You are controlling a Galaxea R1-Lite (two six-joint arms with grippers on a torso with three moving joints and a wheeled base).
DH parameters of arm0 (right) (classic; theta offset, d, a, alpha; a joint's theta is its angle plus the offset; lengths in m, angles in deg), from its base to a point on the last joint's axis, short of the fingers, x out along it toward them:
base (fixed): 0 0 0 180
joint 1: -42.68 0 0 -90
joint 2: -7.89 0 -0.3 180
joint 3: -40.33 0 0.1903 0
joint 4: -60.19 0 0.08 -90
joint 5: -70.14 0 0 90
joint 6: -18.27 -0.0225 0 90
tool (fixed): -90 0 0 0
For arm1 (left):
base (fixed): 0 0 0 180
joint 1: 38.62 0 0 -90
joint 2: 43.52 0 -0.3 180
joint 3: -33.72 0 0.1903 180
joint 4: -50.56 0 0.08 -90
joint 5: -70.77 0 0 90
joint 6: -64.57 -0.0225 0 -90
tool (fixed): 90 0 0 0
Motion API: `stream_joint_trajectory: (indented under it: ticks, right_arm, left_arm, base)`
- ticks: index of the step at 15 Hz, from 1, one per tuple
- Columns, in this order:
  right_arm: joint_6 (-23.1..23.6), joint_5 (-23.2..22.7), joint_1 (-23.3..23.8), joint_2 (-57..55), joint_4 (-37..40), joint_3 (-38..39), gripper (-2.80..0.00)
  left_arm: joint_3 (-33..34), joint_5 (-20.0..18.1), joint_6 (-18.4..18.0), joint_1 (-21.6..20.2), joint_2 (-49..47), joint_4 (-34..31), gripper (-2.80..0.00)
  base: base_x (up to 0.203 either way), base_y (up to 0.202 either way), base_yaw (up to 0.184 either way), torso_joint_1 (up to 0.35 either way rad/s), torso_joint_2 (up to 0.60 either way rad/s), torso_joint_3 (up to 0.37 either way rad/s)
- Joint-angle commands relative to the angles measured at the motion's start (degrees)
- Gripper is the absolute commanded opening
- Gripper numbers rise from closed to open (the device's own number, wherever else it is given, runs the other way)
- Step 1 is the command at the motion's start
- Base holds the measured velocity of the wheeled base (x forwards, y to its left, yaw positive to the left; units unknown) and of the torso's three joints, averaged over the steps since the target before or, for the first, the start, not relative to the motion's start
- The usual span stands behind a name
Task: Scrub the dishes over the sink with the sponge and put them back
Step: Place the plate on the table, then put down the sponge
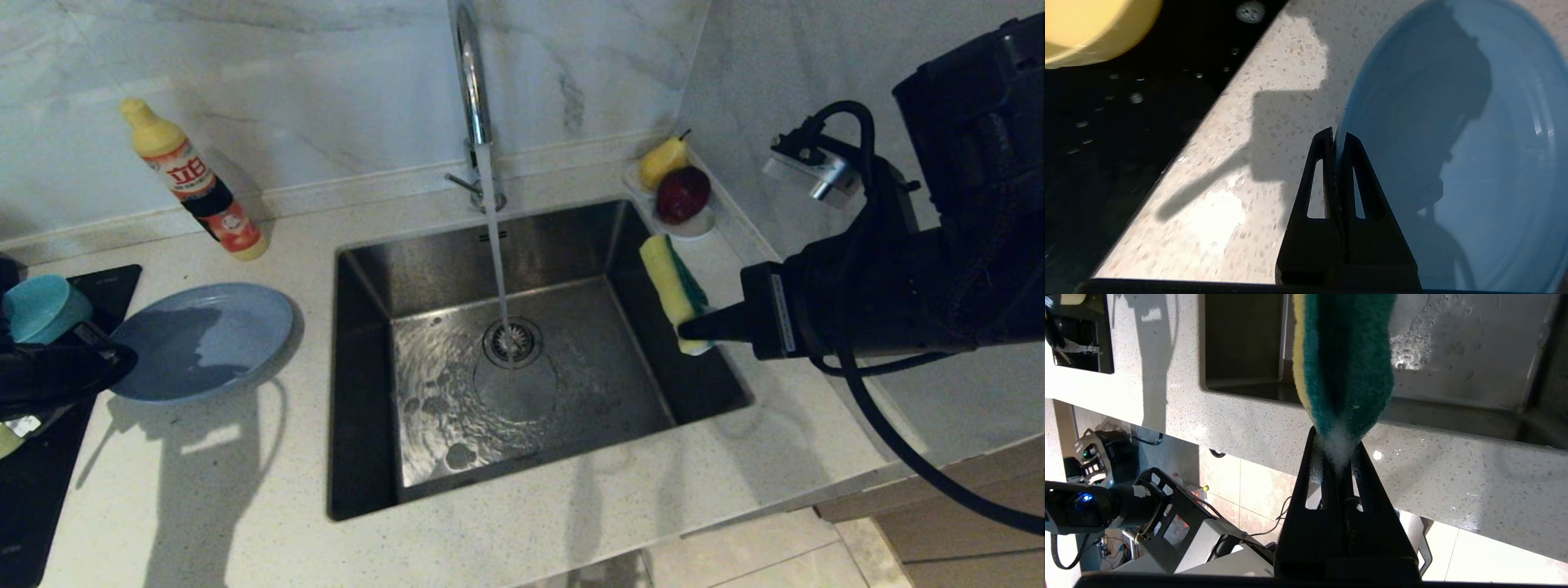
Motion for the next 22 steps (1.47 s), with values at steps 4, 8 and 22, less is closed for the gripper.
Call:
stream_joint_trajectory:
  ticks: [4, 8, 22]
  right_arm:
    - [-0.23, -0.06, 0.3, 1.26, 0.22, 0.51, -2.8]
    - [-0.23, -0.06, 0.43, 2.95, 0.13, 2.4, -2.8]
    - [0.38, -0.59, 2.06, 4.85, 0.04, 5.39, -2.8]
  left_arm:
    - [-1.09, -1.08, -0.93, -0.62, -3.33, 0.04, 0.0]
    - [-2.01, -1.77, -1.06, -2.46, -2.26, -0.54, 0.0]
    - [-29.3, -3.31, -17.02, 18.57, -10.2, -5.67, -2.8]
  base:
    - [0.0, 0.0, 0.0, 0.0, 0.0, 0.0]
    - [0.0, 0.0, 0.0, 0.0, 0.0, 0.0]
    - [0.0, 0.0, 0.0, 0.0, 0.0, 0.0]
